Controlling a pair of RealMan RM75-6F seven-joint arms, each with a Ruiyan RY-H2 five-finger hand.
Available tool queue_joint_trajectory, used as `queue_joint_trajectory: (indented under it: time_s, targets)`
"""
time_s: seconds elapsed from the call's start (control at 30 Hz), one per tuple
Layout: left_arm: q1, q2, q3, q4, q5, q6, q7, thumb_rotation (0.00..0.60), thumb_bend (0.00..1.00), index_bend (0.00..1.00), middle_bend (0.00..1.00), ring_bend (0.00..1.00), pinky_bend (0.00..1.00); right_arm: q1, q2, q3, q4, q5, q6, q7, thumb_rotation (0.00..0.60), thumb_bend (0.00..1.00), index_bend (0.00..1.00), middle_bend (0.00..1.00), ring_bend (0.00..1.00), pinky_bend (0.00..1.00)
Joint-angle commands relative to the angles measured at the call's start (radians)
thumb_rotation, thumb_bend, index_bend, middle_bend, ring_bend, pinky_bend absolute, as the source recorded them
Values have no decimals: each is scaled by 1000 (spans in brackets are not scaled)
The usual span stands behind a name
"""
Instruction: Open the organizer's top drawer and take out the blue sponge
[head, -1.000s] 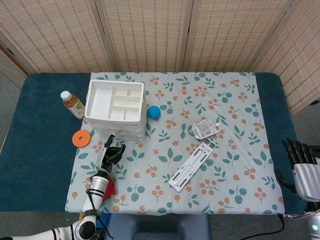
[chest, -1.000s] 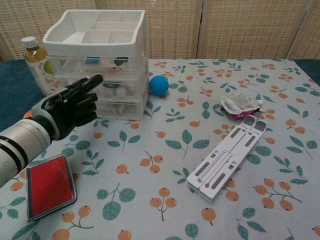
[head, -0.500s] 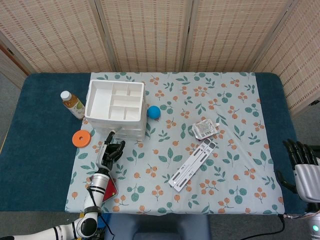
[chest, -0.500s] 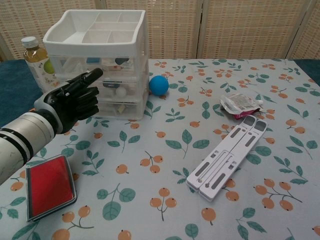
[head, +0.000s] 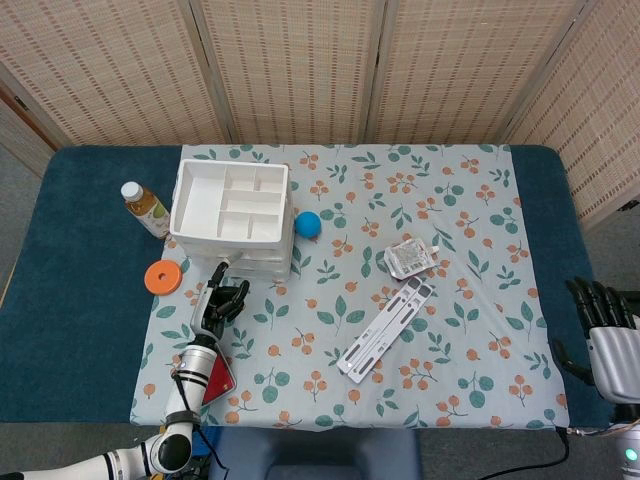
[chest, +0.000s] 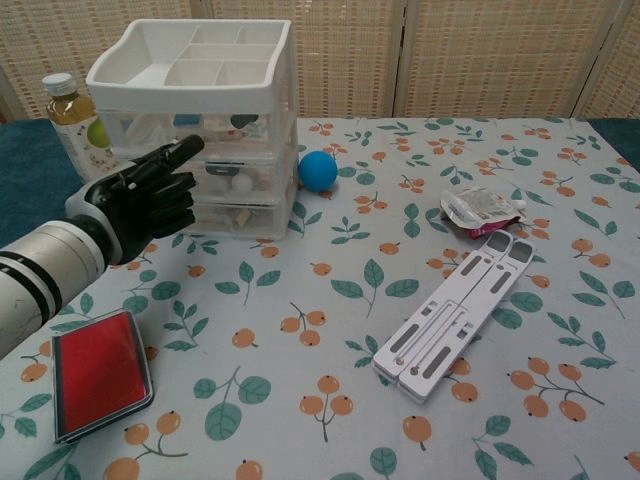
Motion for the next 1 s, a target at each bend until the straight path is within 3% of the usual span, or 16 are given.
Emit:
queue_joint_trajectory:
  time_s: [0.03, 0.57, 1.0]
  targets:
    - [-4, -3, -5, 2, -6, -6, 2, 600, 321, 174, 991, 1000, 1000, -1, -1, 0, 1, 2, -1, 2, 600, 389, 0, 37, 0, 23]
    - [-31, -12, -43, 22, -49, -42, 23, 600, 321, 206, 990, 1000, 1000, -6, -3, -2, 11, 9, -1, 12, 600, 390, 0, 37, 0, 23]
    - [-51, -6, -71, 39, -87, -81, 36, 600, 321, 297, 989, 1000, 1000, -10, -6, -2, 16, 14, -1, 18, 600, 390, 0, 37, 0, 23]
